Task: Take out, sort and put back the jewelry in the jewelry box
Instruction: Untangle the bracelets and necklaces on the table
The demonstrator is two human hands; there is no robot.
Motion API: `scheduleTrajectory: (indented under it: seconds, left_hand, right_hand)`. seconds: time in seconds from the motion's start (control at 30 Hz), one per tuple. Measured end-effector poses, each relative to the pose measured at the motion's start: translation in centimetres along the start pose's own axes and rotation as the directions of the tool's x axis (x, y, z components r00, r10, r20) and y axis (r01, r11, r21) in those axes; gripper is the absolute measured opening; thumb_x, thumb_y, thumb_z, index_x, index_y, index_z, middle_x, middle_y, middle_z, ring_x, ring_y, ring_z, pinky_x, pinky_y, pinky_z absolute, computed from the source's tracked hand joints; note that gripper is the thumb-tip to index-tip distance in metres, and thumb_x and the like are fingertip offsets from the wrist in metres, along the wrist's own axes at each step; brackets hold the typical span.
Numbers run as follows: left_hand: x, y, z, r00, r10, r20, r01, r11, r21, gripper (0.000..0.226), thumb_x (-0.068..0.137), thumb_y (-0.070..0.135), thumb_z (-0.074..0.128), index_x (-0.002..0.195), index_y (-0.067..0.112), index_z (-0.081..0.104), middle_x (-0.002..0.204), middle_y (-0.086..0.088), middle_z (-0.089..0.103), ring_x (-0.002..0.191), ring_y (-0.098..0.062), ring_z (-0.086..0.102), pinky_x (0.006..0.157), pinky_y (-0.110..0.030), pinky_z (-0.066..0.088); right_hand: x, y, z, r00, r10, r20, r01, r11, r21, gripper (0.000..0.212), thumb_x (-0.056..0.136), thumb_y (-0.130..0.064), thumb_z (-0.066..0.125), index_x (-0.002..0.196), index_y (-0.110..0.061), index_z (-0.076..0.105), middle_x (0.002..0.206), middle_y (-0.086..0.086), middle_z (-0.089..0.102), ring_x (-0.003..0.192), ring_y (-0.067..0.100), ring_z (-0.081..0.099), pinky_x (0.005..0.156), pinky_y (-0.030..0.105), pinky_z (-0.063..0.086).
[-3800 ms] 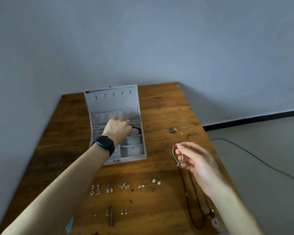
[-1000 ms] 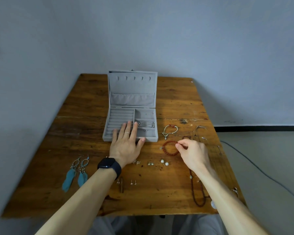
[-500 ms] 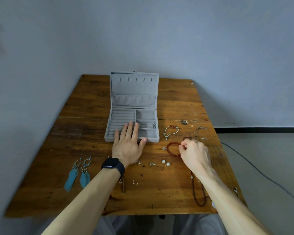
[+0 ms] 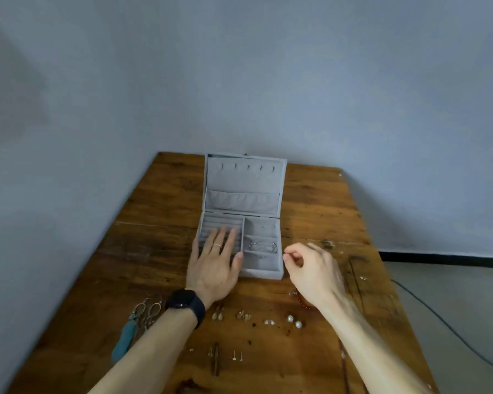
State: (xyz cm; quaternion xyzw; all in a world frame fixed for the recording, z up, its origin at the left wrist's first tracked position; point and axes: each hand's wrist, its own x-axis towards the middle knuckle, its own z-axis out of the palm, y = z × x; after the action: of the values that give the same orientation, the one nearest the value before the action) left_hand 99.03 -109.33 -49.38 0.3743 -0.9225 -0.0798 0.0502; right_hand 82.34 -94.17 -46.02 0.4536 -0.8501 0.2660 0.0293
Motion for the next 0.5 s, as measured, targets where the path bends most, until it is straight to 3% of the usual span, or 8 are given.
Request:
scheduleTrajectory:
  seconds: [0.07, 0.27, 0.4, 0.5]
  left_hand:
    - [0.4, -0.3, 0.2, 0.999, -0.028, 0.038, 0.027, 0.999, 0.019, 0.081, 0.090, 0.059, -0.014, 0.161, 0.028, 0.007, 0.169, 0.002, 0.005, 0.155, -0.016, 0.000, 0.124, -0.049, -0.004]
    - [0.6, 0.0, 0.1, 0.996, -0.046, 0.080, 0.047, 0.999, -0.006, 0.064, 0.103, 0.053, 0.001, 0.161, 0.027, 0.002, 0.168, 0.002, -0.004, 0.155, -0.017, -0.007, 0.123, -0.050, -0.010]
    - [0.6, 0.0, 0.1, 0.997, -0.040, 0.071, 0.041, 0.999, -0.016, 0.080, 0.089, 0.056, -0.016, 0.161, 0.027, 0.003, 0.169, 0.001, -0.002, 0.155, -0.018, -0.006, 0.123, -0.050, -0.011]
    - [0.6, -0.2, 0.1, 0.998, -0.039, 0.058, 0.041, 0.999, -0.033, 0.084, 0.085, 0.056, -0.017, 0.161, 0.026, 0.004, 0.169, 0.000, -0.001, 0.155, -0.018, -0.005, 0.122, -0.050, -0.012]
  right_hand:
    - [1.7, -1.0, 1.0, 0.999, -0.029, 0.034, 0.029, 1.000, 0.011, 0.011, 0.089, -0.033, 0.067, 0.097, -0.030, 0.074, 0.090, -0.011, 0.068, 0.081, 0.013, 0.066, 0.068, 0.027, 0.053]
    - [5.7, -3.4, 3.7, 0.971, -0.168, 0.168, 0.178, 0.983, -0.049, 0.017, 0.096, -0.029, 0.063, 0.109, -0.029, 0.074, 0.104, -0.003, 0.068, 0.093, 0.020, 0.066, 0.074, 0.031, 0.055]
    - [7.4, -3.9, 4.5, 0.892, -0.270, 0.362, 0.334, 0.934, -0.128, 0.025, 0.100, -0.026, 0.057, 0.121, -0.032, 0.070, 0.111, -0.001, 0.059, 0.102, 0.023, 0.062, 0.079, 0.035, 0.052]
    - [8.1, -4.1, 4.4, 0.849, -0.320, 0.420, 0.426, 0.885, -0.187, 0.024, 0.101, -0.026, 0.054, 0.121, -0.029, 0.068, 0.112, -0.001, 0.056, 0.104, 0.025, 0.061, 0.082, 0.038, 0.053]
